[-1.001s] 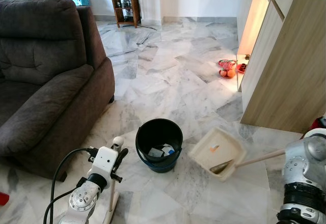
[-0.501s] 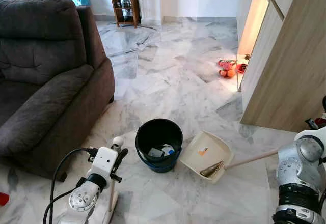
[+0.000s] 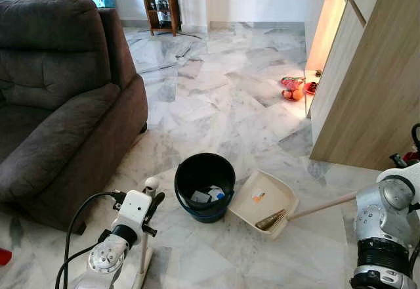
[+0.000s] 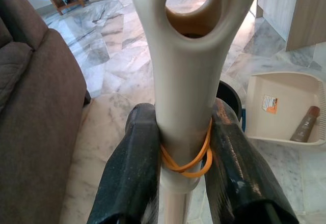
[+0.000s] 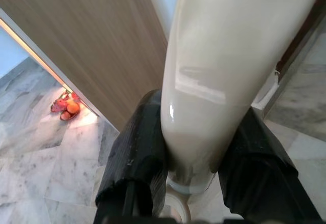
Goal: Sweep floor
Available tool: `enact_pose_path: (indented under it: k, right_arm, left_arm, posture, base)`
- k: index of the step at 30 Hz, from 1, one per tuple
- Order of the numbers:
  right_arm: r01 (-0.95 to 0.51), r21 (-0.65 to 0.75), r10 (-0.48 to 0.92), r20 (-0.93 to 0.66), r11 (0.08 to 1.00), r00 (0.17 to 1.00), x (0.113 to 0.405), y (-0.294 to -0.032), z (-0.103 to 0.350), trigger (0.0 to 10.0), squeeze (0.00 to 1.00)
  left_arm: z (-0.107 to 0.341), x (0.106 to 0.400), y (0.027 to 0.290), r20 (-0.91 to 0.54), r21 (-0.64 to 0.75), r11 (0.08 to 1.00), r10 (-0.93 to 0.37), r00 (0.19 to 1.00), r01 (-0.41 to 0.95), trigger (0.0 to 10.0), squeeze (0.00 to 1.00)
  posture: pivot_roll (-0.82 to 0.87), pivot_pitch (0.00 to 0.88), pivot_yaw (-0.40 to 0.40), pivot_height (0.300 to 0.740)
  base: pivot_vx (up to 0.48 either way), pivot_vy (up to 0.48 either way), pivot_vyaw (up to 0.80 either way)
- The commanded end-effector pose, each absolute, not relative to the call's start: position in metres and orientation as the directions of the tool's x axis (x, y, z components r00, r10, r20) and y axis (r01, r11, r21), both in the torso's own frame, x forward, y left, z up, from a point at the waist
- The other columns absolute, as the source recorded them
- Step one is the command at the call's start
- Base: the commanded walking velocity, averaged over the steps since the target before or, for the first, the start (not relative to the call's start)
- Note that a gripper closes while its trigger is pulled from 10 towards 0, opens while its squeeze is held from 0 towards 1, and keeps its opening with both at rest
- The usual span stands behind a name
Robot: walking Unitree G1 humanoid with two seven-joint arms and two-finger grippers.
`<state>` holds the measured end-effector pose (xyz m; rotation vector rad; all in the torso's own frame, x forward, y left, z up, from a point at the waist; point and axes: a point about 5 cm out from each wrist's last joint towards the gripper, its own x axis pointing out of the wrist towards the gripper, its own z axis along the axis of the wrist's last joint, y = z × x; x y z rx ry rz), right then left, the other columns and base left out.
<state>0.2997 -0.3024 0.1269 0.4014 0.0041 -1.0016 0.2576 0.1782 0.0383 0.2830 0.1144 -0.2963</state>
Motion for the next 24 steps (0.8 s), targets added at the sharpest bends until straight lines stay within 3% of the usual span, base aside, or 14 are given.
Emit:
enact_pose_path:
  k: [1,24]
  right_arm:
    - [0.795,0.345,-0.805,-0.157,0.499,0.572,0.3035,-0.2974,0.1337,10.0,0.00]
    - [0.786,0.336,-0.785,-0.177,0.519,0.594,0.3063,-0.2914,0.1296,10.0,0.00]
  left_arm:
    - [0.0396,0.2558,0.1812,-0.151,0.289,0.905,-0.278,0.949,0.311,10.0,0.00]
    - [0.0406,0.2560,0.1778,-0.148,0.287,0.905,-0.284,0.948,0.315,10.0,0.00]
  posture:
    - [0.15,0.000,0.063,0.740]
    - [0.16,0.000,0.063,0.740]
  base:
    - [0.000,0.000,0.00]
    - [0.000,0.000,0.00]
